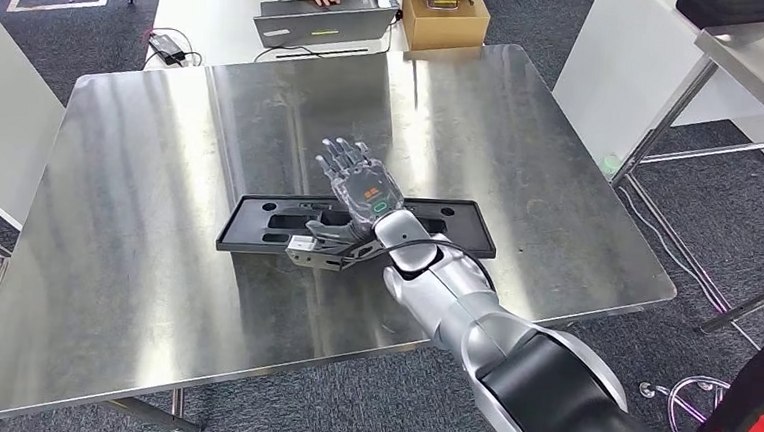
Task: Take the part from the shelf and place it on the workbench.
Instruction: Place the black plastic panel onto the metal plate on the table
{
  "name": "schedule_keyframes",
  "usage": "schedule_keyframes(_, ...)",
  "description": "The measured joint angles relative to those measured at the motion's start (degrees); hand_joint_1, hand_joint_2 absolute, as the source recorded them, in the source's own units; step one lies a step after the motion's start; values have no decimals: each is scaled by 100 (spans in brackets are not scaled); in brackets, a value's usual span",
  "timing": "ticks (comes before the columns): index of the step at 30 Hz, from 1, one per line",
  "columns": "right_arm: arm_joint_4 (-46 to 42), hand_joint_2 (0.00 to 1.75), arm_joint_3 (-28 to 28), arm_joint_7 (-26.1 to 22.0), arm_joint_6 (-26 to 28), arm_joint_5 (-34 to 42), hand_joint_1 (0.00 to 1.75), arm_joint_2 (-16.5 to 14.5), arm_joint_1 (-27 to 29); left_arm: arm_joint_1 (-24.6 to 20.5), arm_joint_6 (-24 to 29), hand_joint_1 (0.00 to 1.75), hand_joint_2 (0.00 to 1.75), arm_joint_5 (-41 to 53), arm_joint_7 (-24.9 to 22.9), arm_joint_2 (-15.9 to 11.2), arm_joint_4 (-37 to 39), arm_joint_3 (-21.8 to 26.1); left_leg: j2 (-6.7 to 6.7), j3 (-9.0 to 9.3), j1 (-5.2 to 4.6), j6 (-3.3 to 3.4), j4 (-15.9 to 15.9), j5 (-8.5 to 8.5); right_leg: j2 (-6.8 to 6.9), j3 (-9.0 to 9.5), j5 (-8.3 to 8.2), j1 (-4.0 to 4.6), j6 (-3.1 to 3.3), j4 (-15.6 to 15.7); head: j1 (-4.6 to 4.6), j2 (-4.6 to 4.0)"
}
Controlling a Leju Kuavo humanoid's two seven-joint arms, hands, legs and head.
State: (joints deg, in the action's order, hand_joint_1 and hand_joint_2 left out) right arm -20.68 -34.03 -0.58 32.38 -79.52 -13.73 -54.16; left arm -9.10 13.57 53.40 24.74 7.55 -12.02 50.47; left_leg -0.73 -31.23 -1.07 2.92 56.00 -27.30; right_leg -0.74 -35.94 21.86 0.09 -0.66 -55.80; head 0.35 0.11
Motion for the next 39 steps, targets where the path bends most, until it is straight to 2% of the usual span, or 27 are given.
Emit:
schedule_keyframes(5,-506,0,215,-492,9,475,0,-175,-23,44,39,0,0,-60,18,-11,0,89,0,-4,0,-1,0,-1,0,-7,1,0,0,0,0,0)
schedule_keyframes(8,-829,0,385,-920,-180,1015,0,-250,23,61,61,0,0,-70,27,-16,0,143,0,-5,0,-1,-1,-1,0,-7,1,0,0,0,0,0)
schedule_keyframes(12,-1668,0,733,-1688,-896,2327,0,-348,295,93,74,0,0,-79,42,-27,0,225,0,-5,0,-1,-1,-1,1,-7,1,0,0,1,0,0)
schedule_keyframes(17,-2397,0,968,-2015,-1349,3043,0,-407,514,114,74,0,0,-79,54,-35,0,269,-1,-5,0,-1,-1,-2,1,-7,1,0,0,1,0,0)
schedule_keyframes(22,-3436,0,1183,-2615,-2606,5140,0,-416,1030,128,74,0,0,-61,64,-41,0,313,-3,-3,-1,-2,-1,-2,2,-6,1,0,0,2,0,0)
schedule_keyframes(26,-4564,0,1208,-2748,-3378,6466,0,-342,1680,147,74,0,0,-31,73,-60,0,342,-3,-2,-1,-7,-1,-7,2,-7,3,0,-1,2,0,0)
schedule_keyframes(30,-5606,0,1194,-2825,-3904,7413,0,-203,2341,165,80,0,0,-4,101,-83,0,360,-3,-2,-1,-6,-2,-12,1,-7,3,0,-1,4,0,0)
schedule_keyframes(34,-6385,0,1145,-2907,-4236,7912,0,-6,2884,172,85,0,0,19,104,-103,0,371,-3,0,-1,-4,-2,-14,0,-4,4,0,-1,4,0,0)
schedule_keyframes(39,-6874,0,1080,-3020,-4391,8101,0,190,3321,172,93,0,0,24,116,-116,0,385,-3,5,-1,-4,-2,-14,0,1,3,-1,-1,5,0,0)
